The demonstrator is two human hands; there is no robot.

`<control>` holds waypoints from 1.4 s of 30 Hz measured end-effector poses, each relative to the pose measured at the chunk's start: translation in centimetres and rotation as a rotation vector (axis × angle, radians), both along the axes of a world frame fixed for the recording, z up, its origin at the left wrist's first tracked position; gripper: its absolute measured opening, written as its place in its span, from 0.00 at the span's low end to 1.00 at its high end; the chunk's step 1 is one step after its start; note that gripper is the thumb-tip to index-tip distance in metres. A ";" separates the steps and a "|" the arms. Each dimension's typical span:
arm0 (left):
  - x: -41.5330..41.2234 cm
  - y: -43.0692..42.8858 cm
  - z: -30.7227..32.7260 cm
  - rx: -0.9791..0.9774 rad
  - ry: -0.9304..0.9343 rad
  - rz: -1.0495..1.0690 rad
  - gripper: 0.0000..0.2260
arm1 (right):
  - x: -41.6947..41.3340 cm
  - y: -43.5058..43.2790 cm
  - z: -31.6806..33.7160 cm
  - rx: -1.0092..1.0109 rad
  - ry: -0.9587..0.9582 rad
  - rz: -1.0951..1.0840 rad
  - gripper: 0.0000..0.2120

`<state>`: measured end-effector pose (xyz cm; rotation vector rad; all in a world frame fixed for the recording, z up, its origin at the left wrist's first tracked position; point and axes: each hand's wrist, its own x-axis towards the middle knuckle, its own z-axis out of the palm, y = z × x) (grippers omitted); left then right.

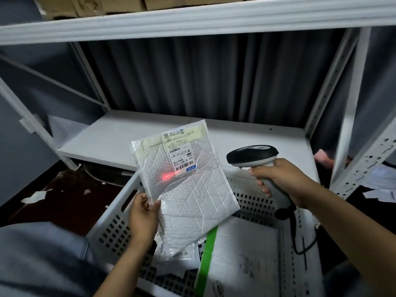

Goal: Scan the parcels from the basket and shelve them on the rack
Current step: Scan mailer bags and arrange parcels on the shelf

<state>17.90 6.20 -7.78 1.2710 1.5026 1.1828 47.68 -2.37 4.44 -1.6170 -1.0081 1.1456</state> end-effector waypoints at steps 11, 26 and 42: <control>0.4 -0.7 0.6 0.000 -0.042 -0.037 0.08 | 0.3 -0.2 -0.2 -0.002 0.012 -0.008 0.11; 10.8 6.6 3.1 -0.150 -0.219 -0.014 0.08 | 9.6 -1.0 0.9 -0.023 -0.279 -0.316 0.06; 33.8 18.4 -0.4 -0.066 0.097 -0.221 0.07 | 18.7 4.9 -3.2 -0.051 -0.274 -0.492 0.08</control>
